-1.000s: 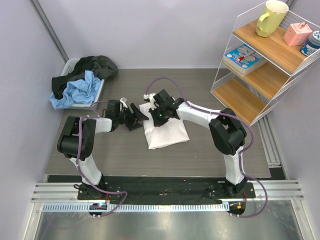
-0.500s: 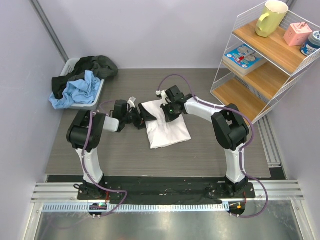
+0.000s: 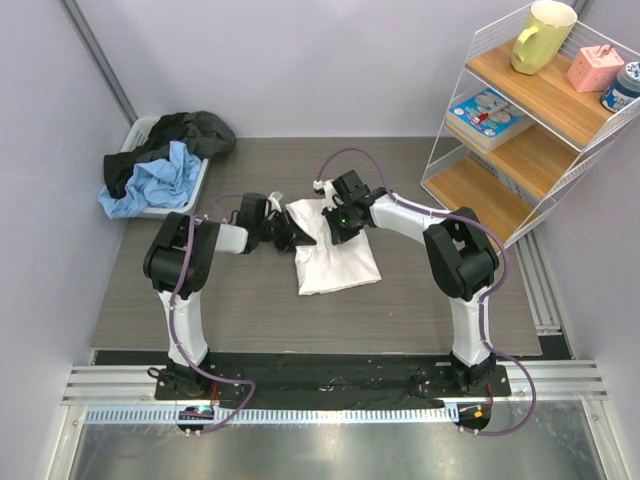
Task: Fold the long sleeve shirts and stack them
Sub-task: Fold the shirt
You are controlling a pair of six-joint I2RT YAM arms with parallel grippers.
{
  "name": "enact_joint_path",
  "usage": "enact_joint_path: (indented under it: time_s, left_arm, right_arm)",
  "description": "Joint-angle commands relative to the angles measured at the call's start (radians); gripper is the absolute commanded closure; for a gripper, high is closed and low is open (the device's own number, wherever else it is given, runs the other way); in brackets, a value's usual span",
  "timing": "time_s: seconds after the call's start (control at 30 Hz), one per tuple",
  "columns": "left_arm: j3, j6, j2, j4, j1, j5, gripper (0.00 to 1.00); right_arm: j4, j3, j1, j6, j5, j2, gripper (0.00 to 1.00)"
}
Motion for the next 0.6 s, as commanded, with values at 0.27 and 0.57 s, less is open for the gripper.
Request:
enact_joint_path:
  time_s: [0.27, 0.57]
  left_arm:
    - [0.427, 0.562, -0.088, -1.020, 0.004, -0.179, 1.00]
    - [0.730, 0.782, -0.098, -1.322, 0.003, -0.302, 1.00]
  right_arm:
    - [-0.099, -0.017, -0.176, 0.023, -0.072, -0.151, 0.88]
    - [-0.121, -0.037, -0.256, 0.015, -0.091, -0.209, 0.88]
